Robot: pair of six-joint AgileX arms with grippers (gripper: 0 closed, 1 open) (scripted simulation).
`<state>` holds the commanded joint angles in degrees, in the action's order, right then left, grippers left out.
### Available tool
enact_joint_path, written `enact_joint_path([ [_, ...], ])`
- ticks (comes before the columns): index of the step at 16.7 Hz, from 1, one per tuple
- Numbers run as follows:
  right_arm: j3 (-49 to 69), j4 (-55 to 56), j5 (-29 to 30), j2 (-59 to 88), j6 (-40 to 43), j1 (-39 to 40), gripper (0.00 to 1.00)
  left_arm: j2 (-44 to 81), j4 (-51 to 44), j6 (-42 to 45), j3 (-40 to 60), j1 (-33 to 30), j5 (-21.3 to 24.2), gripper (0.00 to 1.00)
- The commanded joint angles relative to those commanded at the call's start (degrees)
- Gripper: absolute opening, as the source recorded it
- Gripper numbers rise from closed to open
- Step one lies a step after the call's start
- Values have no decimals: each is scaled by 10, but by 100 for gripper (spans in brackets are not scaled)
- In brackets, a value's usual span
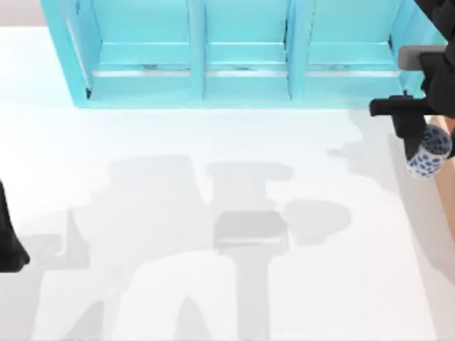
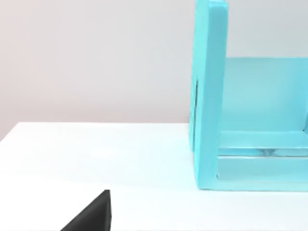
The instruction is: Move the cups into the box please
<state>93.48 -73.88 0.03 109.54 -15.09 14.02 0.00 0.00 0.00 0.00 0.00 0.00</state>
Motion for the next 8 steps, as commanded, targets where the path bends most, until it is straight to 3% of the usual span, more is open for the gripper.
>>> enact_joint_path([
  [5, -1, -1, 1, 1, 7, -5, 0, 0, 0, 0, 0, 0, 0, 100],
  [8, 1, -16, 1, -7, 59, -54, 0, 0, 0, 0, 0, 0, 0, 100],
])
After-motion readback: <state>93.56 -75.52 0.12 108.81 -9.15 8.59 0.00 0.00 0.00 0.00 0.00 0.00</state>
